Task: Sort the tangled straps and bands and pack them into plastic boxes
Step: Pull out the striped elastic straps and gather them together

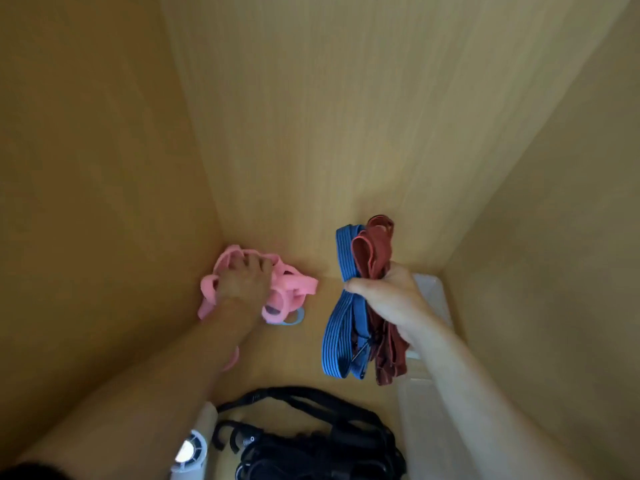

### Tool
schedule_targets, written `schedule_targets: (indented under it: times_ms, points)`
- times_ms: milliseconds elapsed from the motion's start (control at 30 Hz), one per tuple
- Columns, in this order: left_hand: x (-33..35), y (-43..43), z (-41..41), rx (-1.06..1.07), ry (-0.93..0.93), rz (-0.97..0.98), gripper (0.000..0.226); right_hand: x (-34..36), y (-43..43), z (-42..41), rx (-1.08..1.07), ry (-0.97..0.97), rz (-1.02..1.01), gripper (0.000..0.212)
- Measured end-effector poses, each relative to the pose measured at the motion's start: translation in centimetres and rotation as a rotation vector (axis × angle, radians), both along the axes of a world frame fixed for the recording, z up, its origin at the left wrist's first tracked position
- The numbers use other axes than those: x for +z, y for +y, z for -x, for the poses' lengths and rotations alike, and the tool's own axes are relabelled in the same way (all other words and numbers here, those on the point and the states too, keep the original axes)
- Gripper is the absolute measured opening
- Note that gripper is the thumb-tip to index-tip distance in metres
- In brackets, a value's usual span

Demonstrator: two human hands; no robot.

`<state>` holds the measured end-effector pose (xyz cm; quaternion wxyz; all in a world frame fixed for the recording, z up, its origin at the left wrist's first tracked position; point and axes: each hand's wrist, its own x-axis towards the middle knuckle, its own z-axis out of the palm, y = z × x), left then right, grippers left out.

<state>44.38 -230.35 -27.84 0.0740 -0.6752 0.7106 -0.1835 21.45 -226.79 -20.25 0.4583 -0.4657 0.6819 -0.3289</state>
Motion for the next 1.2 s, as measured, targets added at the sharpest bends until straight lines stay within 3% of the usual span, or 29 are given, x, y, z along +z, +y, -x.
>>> schedule_targets:
  times_ms: [67, 200, 367, 600, 734, 900, 967, 1067, 1200]
  points:
    - [-2.4, 1.1, 1.2, -0.047, -0.008, -0.054, 0.042, -2.4, -1.4, -0.7, 0.044, 0.079, -0.063, 0.016]
    - [-6.0, 1.5, 1.6, -0.071, 0.024, -0.042, 0.033, -7.4, -3.1, -1.1, 0.034, 0.303, -0.146, 0.013]
    - [-6.8, 1.1, 1.0, -0.079, 0.000, 0.020, 0.028, -11.5, -3.9, -2.8, -0.037, 0.580, -0.082, 0.061]
    - [-6.6, 1.7, 1.6, -0.047, -0.072, -0.057, 0.032, -13.6, -3.7, -5.2, -0.048, 0.798, -0.161, 0.089]
    - [-6.2, 1.2, 1.5, -0.047, -0.096, -0.099, 0.036, -13.9, -3.6, -5.7, -0.076, 0.808, -0.112, 0.114]
    - [-5.8, 0.4, 2.0, -0.037, -0.085, -0.241, 0.050, -12.1, -3.2, -4.9, -0.004, 0.660, -0.207, 0.155]
    - [-5.3, 0.6, 2.3, -0.023, -0.114, -0.256, 0.054, -10.9, -2.5, -4.4, 0.056, 0.662, -0.207, 0.157]
    - [-5.2, 1.2, 2.5, 0.000, -0.146, -0.280, 0.062, -8.6, -0.8, -3.4, 0.119, 0.688, -0.141, 0.142]
    - [-5.2, 1.8, 2.1, 0.012, -0.137, -0.325, 0.074, -5.8, 3.3, -1.7, 0.061, 0.638, 0.095, 0.090]
